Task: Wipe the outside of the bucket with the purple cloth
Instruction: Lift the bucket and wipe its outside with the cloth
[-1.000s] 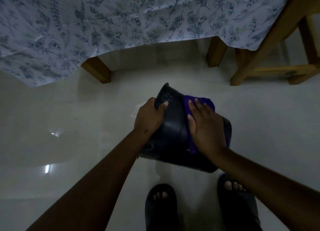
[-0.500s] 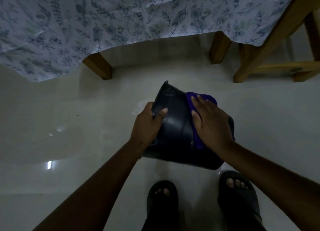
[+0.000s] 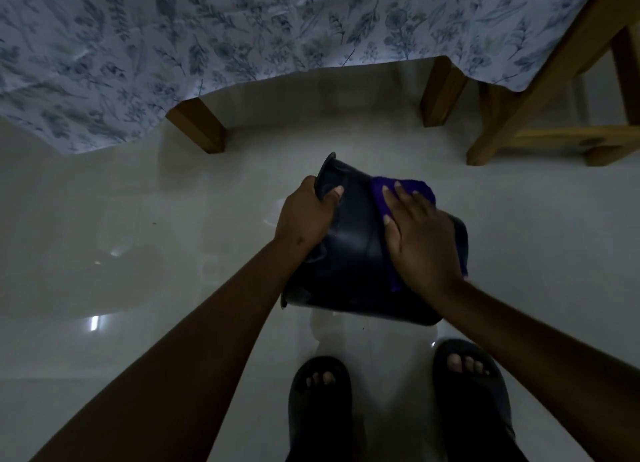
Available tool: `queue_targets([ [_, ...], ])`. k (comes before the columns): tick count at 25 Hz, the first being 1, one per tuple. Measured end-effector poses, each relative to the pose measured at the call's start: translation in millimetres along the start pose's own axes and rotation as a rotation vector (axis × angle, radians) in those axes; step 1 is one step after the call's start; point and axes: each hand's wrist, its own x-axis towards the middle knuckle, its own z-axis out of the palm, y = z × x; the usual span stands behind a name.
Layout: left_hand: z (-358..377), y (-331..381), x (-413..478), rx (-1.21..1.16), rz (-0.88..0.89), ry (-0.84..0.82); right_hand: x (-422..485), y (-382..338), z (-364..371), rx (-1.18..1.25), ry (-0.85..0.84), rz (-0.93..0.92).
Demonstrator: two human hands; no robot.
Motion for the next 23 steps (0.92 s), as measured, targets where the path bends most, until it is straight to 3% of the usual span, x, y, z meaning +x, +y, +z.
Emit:
queue_targets([
  [3, 2.8, -3.4, 2.9, 0.001, -0.019, 0.002, -54.1, -17.5, 6.9, -0.081, 0.006, -0.068],
  [6, -1.9, 2.1, 1.4, -0.069, 0.020, -0.045, -23.9, -21.0, 1.7, -0.027, 0.002, -0.118],
  [9, -7.2, -10.8, -22.4, -0.184, 0.075, -0.095, 36.3, -6.5, -9.9, 0.105, -0.018, 0.022],
  [12, -6.4, -29.1, -43.4, -0.127, 0.119, -0.036, 29.4, 5.0, -6.0, 0.102, -0.024, 0.052],
  [16, -4.8, -11.1, -15.1, -0.079, 0.070, -0.062, -50.4, -21.3, 4.7, -0.039, -0.007, -0.111],
  [19, -1.2, -4.5, -7.1, -0.086, 0.082, -0.076, -23.0, -20.6, 4.0, -0.037, 0.003, -0.210],
  [23, -3.5, -2.8, -0.3, -0.032, 0.049, -0.087, 26.6, 0.7, -5.6, 0.120, 0.003, 0.052],
])
